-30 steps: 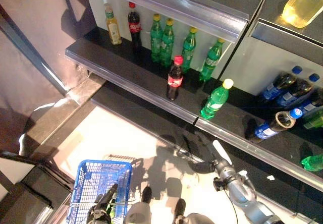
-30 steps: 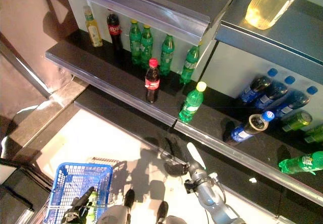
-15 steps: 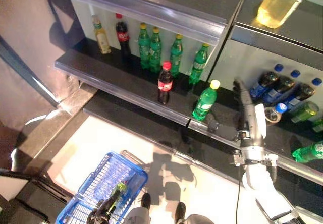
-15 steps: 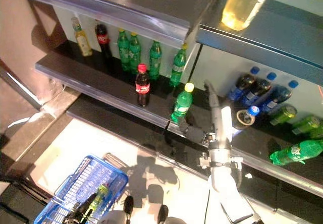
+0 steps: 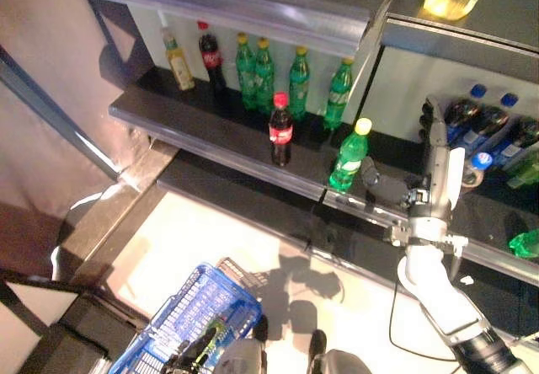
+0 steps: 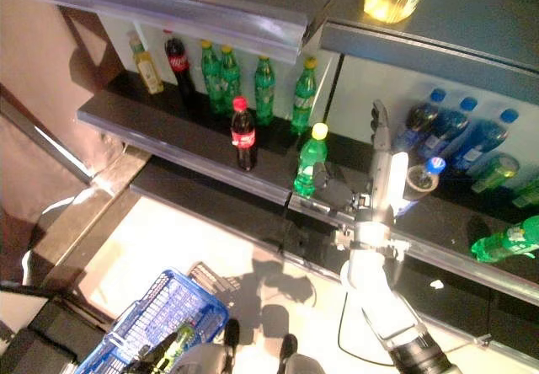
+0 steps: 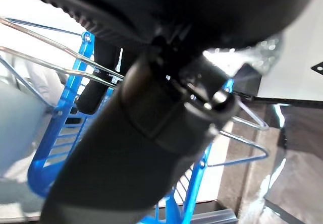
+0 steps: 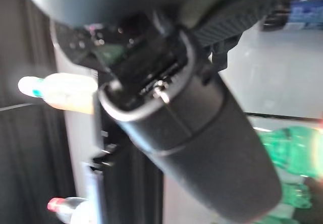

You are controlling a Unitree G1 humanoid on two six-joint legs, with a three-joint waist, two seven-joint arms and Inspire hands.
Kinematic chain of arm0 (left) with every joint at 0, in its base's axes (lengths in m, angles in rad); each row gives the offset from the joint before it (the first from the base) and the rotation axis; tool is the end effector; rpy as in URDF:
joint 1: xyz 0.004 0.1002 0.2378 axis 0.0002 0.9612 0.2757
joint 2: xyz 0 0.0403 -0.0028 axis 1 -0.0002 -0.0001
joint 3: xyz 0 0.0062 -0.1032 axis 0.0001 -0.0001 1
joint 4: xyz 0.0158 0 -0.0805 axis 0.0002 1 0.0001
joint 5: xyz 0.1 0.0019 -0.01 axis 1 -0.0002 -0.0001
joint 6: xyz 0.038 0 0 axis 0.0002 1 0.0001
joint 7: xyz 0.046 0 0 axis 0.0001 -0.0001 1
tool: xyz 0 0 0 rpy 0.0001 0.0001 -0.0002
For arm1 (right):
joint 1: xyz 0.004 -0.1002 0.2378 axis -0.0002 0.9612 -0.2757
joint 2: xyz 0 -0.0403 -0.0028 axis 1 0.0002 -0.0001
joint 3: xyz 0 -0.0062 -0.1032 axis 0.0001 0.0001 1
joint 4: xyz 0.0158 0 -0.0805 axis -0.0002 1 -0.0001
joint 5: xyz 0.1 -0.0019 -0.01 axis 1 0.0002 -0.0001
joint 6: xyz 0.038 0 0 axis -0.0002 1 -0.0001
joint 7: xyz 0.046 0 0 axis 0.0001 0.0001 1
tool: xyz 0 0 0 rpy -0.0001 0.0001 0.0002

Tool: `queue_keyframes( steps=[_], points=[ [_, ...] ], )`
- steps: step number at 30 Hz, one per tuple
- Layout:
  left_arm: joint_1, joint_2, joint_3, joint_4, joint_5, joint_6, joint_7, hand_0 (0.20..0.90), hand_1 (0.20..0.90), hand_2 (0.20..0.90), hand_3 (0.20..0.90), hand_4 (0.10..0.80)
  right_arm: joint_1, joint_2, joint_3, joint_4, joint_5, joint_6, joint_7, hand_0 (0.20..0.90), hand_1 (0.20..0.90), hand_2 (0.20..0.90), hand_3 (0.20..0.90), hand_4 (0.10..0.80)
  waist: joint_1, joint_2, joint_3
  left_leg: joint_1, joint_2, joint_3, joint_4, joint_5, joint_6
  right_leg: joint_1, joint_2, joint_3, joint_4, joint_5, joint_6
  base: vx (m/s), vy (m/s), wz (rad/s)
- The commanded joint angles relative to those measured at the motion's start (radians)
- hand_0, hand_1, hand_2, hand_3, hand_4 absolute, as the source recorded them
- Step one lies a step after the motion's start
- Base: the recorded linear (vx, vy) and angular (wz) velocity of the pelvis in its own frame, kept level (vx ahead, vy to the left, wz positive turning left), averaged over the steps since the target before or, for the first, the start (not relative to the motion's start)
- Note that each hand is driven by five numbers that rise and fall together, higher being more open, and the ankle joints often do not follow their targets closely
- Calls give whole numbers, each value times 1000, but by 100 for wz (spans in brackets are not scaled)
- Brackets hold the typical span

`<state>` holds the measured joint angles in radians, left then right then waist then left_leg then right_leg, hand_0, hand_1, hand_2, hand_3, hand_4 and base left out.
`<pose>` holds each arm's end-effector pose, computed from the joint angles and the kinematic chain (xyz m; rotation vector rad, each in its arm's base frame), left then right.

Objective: Pick up the drink and place into the basket.

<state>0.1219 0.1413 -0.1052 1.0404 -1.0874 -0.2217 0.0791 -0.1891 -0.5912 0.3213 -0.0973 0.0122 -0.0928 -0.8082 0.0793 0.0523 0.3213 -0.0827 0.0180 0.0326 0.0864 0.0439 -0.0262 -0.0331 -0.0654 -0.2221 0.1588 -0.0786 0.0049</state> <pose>0.0643 0.1978 -0.1145 -0.6777 0.8567 0.7612 0.2268 -0.1797 0.0996 -0.4188 -0.4796 -0.4145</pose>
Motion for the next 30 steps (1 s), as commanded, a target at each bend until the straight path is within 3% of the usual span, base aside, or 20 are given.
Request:
queue_keyframes(
  steps=[1, 14, 30],
  points=[
    [8, -3, -56, -75, -21, -51, -72, 300, 300, 300, 200, 100, -160, 5, 3, -73, 28, -32, -80, 900, 900, 900, 900, 800, 28, -16, 31, -89, 26, -40, 163, -50, -62, -60, -91, -37, 104, -5, 48, -97, 43, 21],
    [-64, 12, -127, -159, -72, -61, -90, 300, 300, 300, 200, 100, -352, 73, -12, 81, 61, -22, -265, 900, 900, 900, 900, 800, 45, 15, 171, -239, -11, -51, 287, -61, -34, -206, -114, -39, 238, -22, 29, -62, 32, 5],
    [-117, 37, -164, -213, -84, -59, -69, 300, 300, 300, 200, 100, -501, 112, -66, 195, 216, -110, -310, 900, 900, 900, 900, 800, 62, 15, 199, -338, -10, -52, 301, -64, -15, -307, -102, -31, 267, -18, 28, -3, -13, 0]
  ],
)
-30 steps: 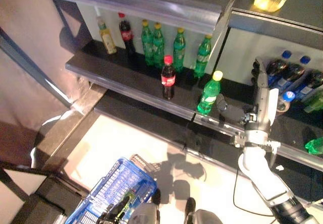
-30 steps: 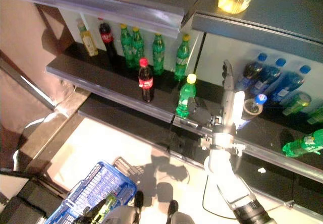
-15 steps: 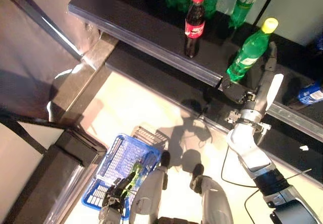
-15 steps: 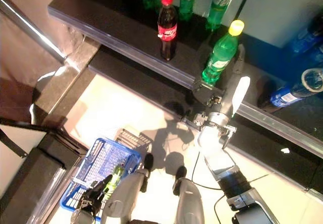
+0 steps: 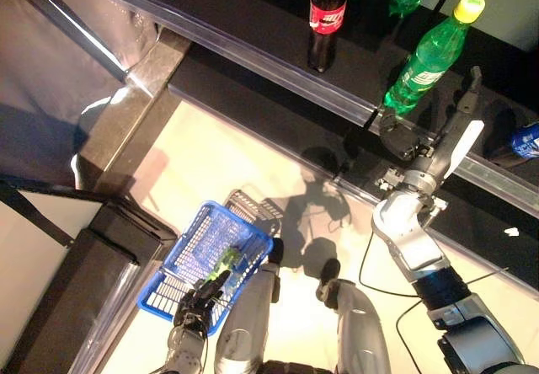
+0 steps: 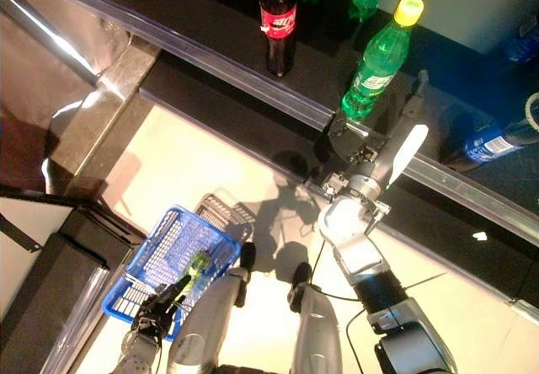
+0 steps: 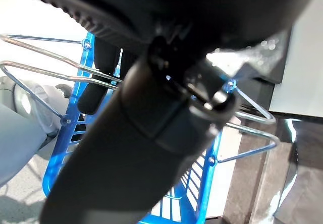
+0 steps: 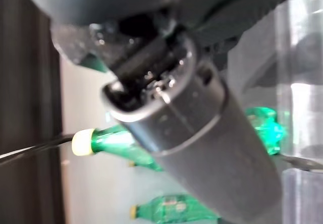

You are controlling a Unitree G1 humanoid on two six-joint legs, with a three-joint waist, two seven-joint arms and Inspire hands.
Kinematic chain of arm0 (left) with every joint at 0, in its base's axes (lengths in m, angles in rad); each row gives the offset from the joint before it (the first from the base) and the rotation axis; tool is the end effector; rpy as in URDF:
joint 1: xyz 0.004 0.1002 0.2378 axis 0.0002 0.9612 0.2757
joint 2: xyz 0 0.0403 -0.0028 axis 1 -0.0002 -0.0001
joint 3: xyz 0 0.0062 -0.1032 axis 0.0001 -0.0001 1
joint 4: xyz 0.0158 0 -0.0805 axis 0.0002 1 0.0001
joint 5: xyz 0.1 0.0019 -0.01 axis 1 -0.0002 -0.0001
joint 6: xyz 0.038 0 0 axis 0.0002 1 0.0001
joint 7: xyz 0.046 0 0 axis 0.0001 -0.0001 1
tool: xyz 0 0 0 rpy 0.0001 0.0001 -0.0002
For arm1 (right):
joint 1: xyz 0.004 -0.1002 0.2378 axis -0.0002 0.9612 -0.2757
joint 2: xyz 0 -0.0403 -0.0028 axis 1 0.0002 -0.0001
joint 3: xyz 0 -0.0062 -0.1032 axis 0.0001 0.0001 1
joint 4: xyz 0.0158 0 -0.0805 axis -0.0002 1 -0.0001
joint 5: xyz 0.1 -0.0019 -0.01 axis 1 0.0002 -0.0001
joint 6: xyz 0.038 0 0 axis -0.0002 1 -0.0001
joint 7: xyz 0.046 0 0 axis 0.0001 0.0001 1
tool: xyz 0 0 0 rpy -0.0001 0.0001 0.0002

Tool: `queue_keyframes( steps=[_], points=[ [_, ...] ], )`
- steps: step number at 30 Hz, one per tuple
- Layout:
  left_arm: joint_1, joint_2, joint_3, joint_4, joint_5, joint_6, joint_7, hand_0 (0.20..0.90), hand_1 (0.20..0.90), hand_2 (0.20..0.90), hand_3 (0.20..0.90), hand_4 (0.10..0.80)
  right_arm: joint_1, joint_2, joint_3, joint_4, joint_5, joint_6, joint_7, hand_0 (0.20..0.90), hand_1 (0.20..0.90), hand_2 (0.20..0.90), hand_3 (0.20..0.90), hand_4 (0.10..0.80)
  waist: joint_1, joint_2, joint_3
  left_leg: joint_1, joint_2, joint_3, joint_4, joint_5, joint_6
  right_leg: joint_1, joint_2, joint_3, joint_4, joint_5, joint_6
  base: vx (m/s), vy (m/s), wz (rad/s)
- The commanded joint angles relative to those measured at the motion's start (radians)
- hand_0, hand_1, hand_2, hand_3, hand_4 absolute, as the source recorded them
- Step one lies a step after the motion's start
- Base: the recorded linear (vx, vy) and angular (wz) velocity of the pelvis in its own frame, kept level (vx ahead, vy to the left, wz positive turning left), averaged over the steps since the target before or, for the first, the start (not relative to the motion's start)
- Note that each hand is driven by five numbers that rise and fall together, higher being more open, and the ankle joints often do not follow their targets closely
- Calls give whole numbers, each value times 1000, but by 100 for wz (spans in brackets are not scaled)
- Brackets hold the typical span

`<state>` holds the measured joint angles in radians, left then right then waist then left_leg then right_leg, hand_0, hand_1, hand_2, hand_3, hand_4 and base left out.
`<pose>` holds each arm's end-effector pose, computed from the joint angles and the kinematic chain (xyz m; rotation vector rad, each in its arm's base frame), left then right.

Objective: Pick up the drink and place into the basket.

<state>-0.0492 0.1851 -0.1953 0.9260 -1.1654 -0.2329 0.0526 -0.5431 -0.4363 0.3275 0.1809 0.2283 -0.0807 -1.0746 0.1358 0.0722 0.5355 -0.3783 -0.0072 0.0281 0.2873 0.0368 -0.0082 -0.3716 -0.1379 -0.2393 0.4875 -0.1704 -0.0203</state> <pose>0.1418 0.1944 -0.0875 -0.7371 0.6252 0.5494 0.2886 -0.1496 0.1359 -0.0860 -0.4516 -0.7154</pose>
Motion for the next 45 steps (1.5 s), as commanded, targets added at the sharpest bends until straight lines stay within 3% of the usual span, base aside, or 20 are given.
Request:
queue_keyframes(
  steps=[1, 23, 24, 25, 26, 45],
  points=[
    [50, -4, -80, -105, -11, -48, -41, 300, 300, 300, 200, 100, -180, -46, -78, -69, 14, -126, -37, 900, 900, 900, 900, 800, 10, -3, -16, -54, 12, -49, 96, -55, -31, 17, -27, -13, -61, 75, 53, 0, 0, 0],
    [3, 20, -83, -135, -42, -15, -40, 300, 300, 300, 200, 100, -457, -101, -116, 58, 88, -108, -12, 900, 900, 900, 900, 800, 43, 6, -16, -161, -24, -47, 124, -73, 7, -120, -23, 2, -1, 66, 53, 2, 4, 0],
    [3, 23, -81, -134, -41, -14, -41, 300, 300, 300, 200, 100, -462, -108, -120, 71, 90, -110, -22, 764, 764, 764, 741, 641, 45, 6, -16, -161, -24, -46, 127, -76, 8, -122, -24, 1, 5, 64, 53, 0, 0, 0],
    [3, 26, -80, -133, -42, -12, -41, 300, 300, 300, 200, 100, -467, -113, -123, 83, 94, -111, -31, 566, 566, 566, 510, 410, 46, 6, -16, -162, -24, -46, 130, -78, 9, -124, -26, -1, 10, 62, 53, 0, 0, 0],
    [5, 28, -75, -131, -40, -10, -43, 300, 300, 300, 200, 100, -472, -124, -133, 104, 104, -114, -39, 300, 300, 300, 200, 100, 49, 6, -16, -163, -25, -47, 134, -81, 10, -123, -27, -3, 14, 59, 51, 0, 0, 0],
    [13, 59, -57, -137, -53, 14, -72, 300, 300, 300, 200, 100, -498, -236, -159, 320, 178, -207, -10, 300, 300, 300, 200, 100, 63, 10, -16, -139, -40, -60, 164, -105, 10, -100, -35, -22, 76, 17, 36, -18, -6, 3]
  ],
)
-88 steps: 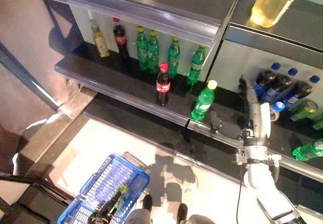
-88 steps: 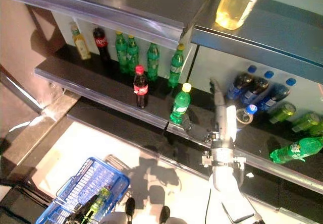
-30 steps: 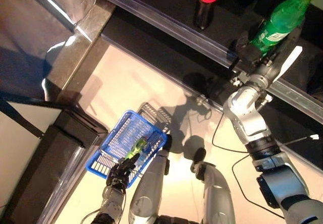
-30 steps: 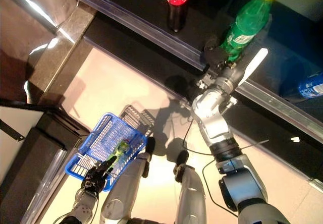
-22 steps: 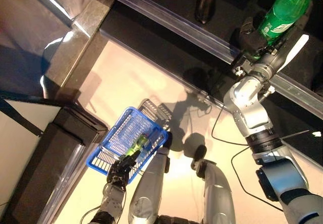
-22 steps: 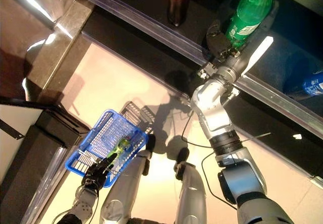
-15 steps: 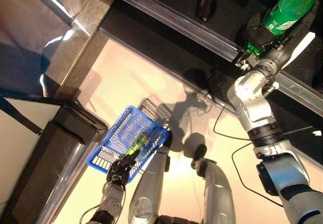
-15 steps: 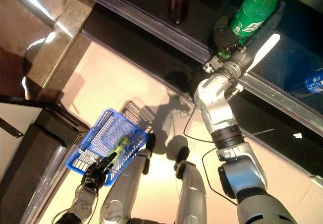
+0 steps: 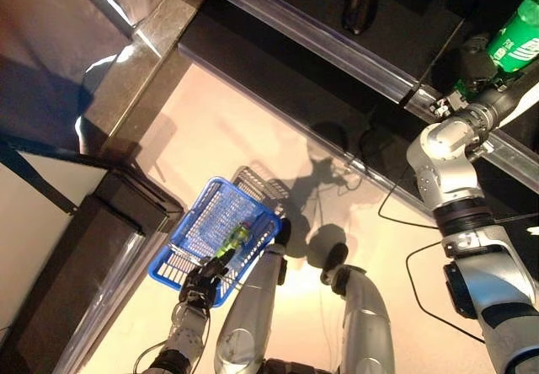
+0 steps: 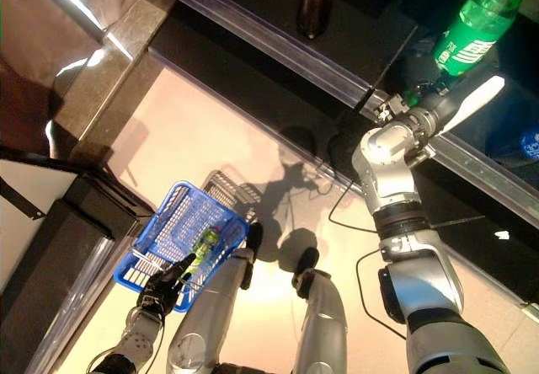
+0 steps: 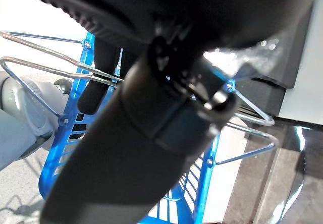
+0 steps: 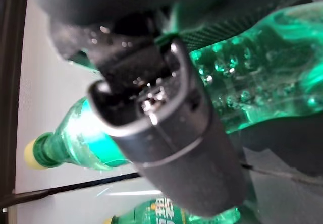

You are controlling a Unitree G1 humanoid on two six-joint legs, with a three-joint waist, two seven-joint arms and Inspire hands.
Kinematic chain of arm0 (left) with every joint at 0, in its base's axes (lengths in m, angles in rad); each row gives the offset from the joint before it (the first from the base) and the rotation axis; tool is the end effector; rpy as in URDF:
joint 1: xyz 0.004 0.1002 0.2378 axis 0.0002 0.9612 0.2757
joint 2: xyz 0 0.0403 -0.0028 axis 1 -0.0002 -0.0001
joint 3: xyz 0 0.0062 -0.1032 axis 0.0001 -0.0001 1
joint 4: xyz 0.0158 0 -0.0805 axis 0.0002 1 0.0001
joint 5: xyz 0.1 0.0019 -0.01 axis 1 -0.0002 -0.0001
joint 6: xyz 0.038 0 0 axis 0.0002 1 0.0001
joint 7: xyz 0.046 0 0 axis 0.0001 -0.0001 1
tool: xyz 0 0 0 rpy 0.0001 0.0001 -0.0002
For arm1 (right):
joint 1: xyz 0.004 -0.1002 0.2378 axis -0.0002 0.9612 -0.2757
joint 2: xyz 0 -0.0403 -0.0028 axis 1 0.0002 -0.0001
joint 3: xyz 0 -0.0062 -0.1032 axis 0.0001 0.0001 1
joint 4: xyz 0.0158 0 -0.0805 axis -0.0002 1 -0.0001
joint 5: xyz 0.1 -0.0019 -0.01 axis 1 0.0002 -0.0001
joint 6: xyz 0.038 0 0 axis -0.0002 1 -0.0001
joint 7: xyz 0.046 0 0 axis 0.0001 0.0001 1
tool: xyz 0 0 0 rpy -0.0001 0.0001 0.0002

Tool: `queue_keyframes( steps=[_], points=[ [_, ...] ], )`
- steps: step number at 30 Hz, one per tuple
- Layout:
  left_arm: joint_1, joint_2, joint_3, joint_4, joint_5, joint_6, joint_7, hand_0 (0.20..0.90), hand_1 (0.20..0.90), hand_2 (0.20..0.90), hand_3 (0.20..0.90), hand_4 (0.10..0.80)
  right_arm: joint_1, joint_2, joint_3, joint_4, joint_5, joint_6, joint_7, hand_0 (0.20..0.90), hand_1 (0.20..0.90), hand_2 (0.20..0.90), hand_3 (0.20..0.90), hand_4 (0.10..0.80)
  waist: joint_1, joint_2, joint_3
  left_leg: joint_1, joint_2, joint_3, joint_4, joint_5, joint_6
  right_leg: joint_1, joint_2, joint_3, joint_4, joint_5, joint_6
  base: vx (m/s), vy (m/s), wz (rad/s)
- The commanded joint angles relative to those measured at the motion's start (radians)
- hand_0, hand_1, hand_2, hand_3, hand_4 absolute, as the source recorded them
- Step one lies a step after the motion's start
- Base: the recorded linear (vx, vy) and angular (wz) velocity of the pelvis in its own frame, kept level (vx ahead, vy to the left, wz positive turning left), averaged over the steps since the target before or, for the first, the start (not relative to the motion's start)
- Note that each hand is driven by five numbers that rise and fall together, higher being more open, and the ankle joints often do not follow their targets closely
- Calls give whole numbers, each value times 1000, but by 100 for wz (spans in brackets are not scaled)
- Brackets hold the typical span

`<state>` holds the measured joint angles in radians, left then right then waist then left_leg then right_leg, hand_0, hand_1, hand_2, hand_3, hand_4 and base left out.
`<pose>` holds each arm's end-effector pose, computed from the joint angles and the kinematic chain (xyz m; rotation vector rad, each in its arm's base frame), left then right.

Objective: Pick up the drink and place into the basket.

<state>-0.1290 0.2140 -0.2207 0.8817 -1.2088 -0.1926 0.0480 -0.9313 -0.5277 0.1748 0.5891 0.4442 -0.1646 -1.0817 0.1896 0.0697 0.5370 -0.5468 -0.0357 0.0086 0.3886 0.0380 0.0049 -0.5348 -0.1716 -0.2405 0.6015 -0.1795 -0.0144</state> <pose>0.1730 0.1938 -0.0711 -0.7729 0.5638 0.4620 0.3411 -0.2008 0.2195 0.1379 -0.4961 -0.9770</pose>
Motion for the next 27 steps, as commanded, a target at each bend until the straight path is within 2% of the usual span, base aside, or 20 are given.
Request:
queue_keyframes(
  steps=[1, 5, 8, 9, 11, 14, 17, 20, 25, 27],
  points=[
    [95, 31, -31, -91, -17, -32, -75, 300, 300, 300, 200, 100, -110, -149, -8, -91, -40, -127, 5, 300, 300, 300, 200, 100, 9, 12, -17, 34, -11, -41, 64, -107, -4, 68, -2, -23, -35, 23, 28, -63, -14, 2],
    [99, 32, -11, -108, -35, -56, -94, 300, 300, 300, 200, 100, -98, -150, -10, -149, -72, -134, 32, 300, 300, 300, 200, 100, 7, 11, -17, 57, -12, -42, 65, -110, -8, 91, 0, -28, -24, 9, 23, -52, 4, 1],
    [108, 32, 14, -154, -75, -80, -142, 300, 300, 300, 200, 100, -50, -129, -22, -289, -126, -142, 117, 300, 300, 300, 200, 100, 1, 8, -17, 81, -11, -42, 70, -113, -14, 115, 0, -31, -13, -4, 17, -57, 12, 1],
    [113, 32, 30, -195, -88, -73, -163, 300, 300, 300, 200, 100, -9, -109, -26, -412, -151, -95, 168, 300, 300, 300, 200, 100, -5, 5, -17, 100, -10, -40, 70, -114, -18, 135, 2, -30, -12, -10, 16, 0, 0, 0],
    [122, 37, 41, -252, -87, -85, -200, 300, 300, 300, 200, 100, 49, -83, -33, -543, -183, -66, 260, 300, 300, 300, 200, 100, -13, 1, -17, 124, -6, -39, 71, -114, -22, 162, 4, -30, -13, -16, 13, 0, 0, 0],
    [152, 43, 53, -338, -82, -108, -248, 300, 300, 300, 200, 100, 151, -44, -33, -708, -185, -67, 404, 300, 300, 300, 200, 100, -28, -5, -21, 166, 3, -35, 70, -103, -31, 215, 15, -23, -25, -20, 9, 0, 0, 0],
    [187, 51, 65, -394, -60, -141, -313, 300, 300, 300, 200, 100, 246, -13, -25, -816, -123, -87, 565, 300, 300, 300, 200, 100, -37, -9, -42, 201, 17, -32, 66, -78, -43, 266, 29, -17, -48, -22, 4, 22, 2, -2],
    [211, 53, 72, -445, -45, -147, -334, 300, 300, 300, 200, 100, 307, 6, -4, -887, -67, -80, 668, 300, 300, 300, 200, 100, -39, -14, -64, 231, 26, -31, 53, -56, -51, 312, 40, -15, -77, -21, 1, 44, -21, -1],
    [242, 66, 68, -536, -5, -149, -342, 300, 300, 300, 200, 100, 377, 67, 62, -952, 32, -61, 789, 300, 300, 300, 200, 100, -36, -19, -99, 272, 34, -35, 19, -26, -58, 370, 55, -10, -129, -5, 1, 31, -32, -5],
    [256, 79, 51, -620, 9, -138, -323, 300, 300, 300, 200, 100, 401, 98, 125, -987, 72, -38, 832, 300, 300, 300, 200, 100, -26, -23, -120, 295, 36, -35, -7, -10, -62, 407, 62, -9, -166, 3, 4, 42, -59, -5]
  ],
)
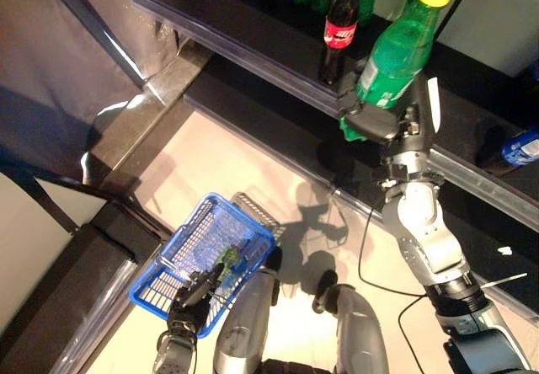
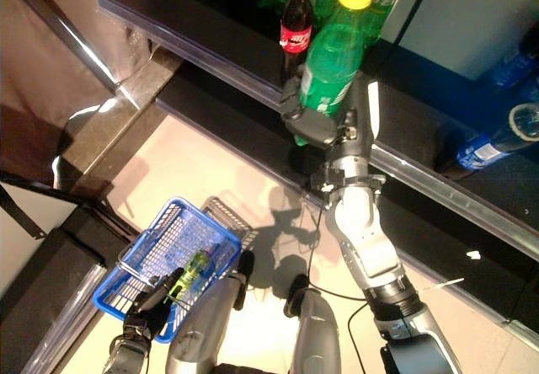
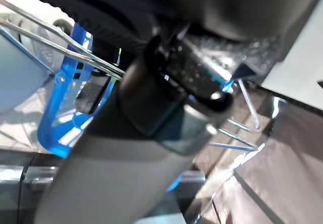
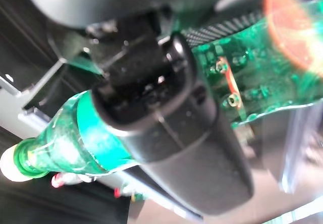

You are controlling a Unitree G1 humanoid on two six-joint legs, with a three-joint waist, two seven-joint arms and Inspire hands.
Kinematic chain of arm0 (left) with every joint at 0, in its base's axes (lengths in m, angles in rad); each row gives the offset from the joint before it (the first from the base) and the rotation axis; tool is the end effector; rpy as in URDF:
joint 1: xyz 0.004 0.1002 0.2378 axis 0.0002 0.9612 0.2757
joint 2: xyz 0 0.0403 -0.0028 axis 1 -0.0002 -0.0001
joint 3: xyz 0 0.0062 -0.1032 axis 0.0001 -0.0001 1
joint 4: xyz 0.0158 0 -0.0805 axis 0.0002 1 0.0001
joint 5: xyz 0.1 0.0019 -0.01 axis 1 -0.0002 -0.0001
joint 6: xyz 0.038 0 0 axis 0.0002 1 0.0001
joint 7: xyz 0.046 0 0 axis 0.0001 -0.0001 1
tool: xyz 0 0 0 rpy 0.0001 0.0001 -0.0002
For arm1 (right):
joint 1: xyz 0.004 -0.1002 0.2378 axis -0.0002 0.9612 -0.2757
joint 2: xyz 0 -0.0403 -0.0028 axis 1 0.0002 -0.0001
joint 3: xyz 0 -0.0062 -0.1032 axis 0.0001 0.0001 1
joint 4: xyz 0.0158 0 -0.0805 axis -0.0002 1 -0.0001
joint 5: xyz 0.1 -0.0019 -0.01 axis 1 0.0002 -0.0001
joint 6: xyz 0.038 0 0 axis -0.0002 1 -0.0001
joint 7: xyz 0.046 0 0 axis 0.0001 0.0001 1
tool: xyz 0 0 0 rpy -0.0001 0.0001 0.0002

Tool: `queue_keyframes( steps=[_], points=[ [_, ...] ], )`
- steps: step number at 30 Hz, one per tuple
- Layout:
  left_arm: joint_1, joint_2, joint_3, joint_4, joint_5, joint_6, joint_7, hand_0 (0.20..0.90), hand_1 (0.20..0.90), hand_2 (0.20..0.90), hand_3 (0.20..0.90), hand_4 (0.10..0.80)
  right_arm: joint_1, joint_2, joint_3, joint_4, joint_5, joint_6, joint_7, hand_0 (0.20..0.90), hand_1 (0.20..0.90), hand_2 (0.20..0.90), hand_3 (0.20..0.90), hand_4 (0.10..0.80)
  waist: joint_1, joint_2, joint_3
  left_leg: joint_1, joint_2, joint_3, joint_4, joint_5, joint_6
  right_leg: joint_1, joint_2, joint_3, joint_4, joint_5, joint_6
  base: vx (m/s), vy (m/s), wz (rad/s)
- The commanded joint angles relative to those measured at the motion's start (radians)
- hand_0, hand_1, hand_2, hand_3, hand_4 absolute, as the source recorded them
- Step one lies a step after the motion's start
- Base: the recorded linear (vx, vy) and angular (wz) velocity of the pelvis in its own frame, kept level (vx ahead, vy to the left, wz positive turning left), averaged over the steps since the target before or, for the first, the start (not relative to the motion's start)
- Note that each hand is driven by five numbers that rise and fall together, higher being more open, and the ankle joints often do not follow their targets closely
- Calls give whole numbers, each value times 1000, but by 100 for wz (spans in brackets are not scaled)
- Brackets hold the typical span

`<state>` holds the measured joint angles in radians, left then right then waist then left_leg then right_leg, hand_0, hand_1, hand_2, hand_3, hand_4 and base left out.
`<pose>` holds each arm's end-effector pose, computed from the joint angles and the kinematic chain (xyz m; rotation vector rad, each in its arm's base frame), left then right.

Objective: Pick up the drink and place into the basket.

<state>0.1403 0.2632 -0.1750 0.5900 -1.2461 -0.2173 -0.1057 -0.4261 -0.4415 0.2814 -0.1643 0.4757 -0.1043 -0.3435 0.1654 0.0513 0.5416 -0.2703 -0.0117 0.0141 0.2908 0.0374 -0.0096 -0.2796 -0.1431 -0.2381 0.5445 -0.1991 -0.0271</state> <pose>0.1232 0.2109 -0.0681 -0.8602 0.4259 0.3794 0.2519 -0.1418 0.1632 0.1037 -0.5139 0.1153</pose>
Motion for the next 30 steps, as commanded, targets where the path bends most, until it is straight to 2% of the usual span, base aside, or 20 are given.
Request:
queue_keyframes(
  steps=[1, 5, 14, 23, 30],
  points=[
    [-9, 32, 1, -356, 48, -107, -163, 300, 300, 300, 200, 100, -98, 21, 38, -239, 51, -90, 107, 300, 300, 300, 200, 100, 3, -6, -129, 26, 12, -41, 82, -8, -48, 163, 34, -14, -119, 26, 17, 31, -56, -4],
    [-2, 45, -21, -434, 61, -98, -150, 300, 300, 300, 200, 100, -90, 44, 97, -238, 82, -62, 124, 300, 300, 300, 200, 100, 21, -8, -146, 51, 8, -50, 52, -2, -50, 197, 37, -26, -155, 35, 18, 8, -19, 0],
    [6, 100, -64, -663, 39, -31, -153, 300, 300, 300, 200, 100, -76, 86, 238, -209, 127, -29, 75, 300, 300, 300, 200, 100, 80, -5, -167, 94, -17, -97, 3, 0, -52, 266, 34, -78, -215, 48, 22, 20, -17, 26],
    [-46, 164, -113, -920, -23, 51, -278, 300, 300, 300, 200, 100, -73, 122, 341, -81, 112, -45, -8, 300, 300, 300, 200, 100, 144, -4, -158, 103, -42, -169, -8, -5, -48, 290, 23, -139, -234, 56, 23, 5, -36, 28],
    [-100, 189, -127, -998, -59, 93, -357, 300, 300, 300, 200, 100, -86, 144, 381, 43, 79, -41, -48, 300, 300, 300, 200, 100, 166, -4, -161, 111, -51, -197, -15, -9, -48, 300, 18, -166, -236, 58, 24, 21, -17, 16]
  ],
)
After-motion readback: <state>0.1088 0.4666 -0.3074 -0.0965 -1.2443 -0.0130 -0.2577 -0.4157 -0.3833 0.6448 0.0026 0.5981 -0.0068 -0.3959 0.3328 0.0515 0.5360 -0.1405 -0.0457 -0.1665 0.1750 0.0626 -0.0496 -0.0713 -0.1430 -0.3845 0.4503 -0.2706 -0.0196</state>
